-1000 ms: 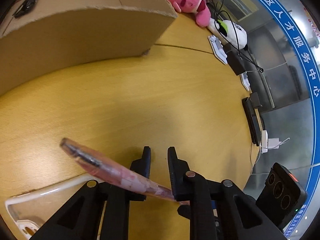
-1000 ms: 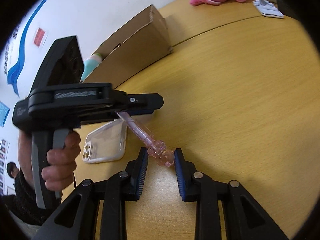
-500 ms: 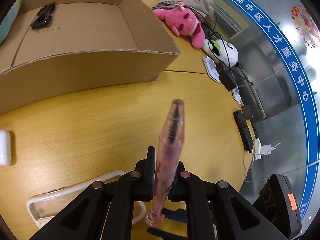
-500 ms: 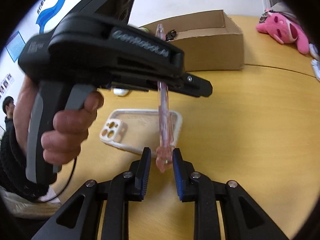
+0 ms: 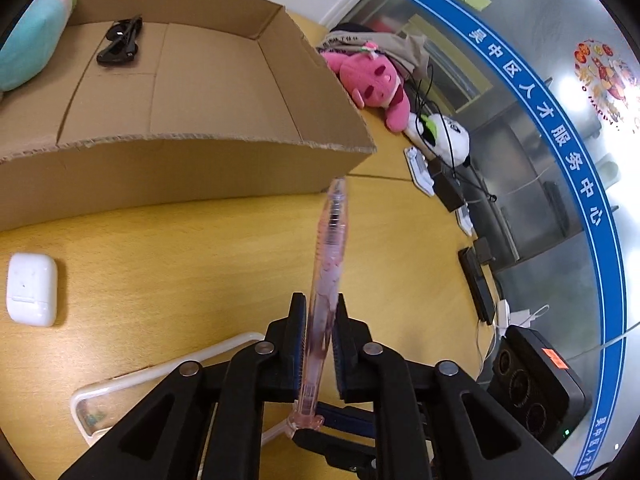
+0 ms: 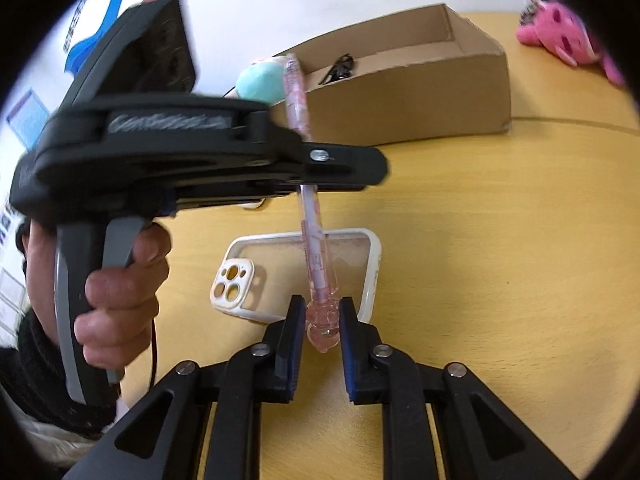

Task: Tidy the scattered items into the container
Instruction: 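Carry the pink pen upright over the box with the right gripper, then lower the pink pen into the box and open the right gripper, then move the left gripper over the clear phone case and open around it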

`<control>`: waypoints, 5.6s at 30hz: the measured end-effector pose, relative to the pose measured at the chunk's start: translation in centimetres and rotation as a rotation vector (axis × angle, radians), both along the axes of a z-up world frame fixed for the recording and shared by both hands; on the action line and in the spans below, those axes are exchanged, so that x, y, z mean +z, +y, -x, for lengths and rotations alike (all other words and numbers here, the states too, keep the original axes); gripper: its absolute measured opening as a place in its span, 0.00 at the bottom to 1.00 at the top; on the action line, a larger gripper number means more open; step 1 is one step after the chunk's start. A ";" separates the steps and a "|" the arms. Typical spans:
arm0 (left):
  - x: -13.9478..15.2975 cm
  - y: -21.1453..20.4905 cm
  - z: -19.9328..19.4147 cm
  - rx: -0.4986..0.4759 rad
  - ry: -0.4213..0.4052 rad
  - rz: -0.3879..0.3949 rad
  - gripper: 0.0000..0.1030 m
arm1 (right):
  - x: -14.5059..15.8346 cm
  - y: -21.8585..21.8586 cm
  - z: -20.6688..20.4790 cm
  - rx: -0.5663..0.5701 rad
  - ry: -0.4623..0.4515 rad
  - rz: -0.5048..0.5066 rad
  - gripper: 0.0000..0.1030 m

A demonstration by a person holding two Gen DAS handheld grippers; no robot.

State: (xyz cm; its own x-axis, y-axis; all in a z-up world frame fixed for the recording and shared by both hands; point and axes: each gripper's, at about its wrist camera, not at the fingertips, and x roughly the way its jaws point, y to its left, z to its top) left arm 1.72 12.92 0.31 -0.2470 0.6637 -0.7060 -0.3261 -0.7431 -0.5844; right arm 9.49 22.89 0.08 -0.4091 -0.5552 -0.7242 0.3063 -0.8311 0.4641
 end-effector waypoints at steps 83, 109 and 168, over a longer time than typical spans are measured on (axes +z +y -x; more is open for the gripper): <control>12.7 -9.1 16.5 0.218 0.451 0.302 0.87 | 12.6 -2.3 13.4 -0.044 0.260 -0.249 0.75; 12.1 -11.2 -4.3 0.339 0.495 0.290 0.88 | 12.9 -1.7 6.1 -0.104 0.415 -0.323 0.75; -1.5 -11.4 -6.9 0.047 0.144 0.173 0.89 | -1.7 -2.2 2.3 0.241 0.101 -0.262 0.75</control>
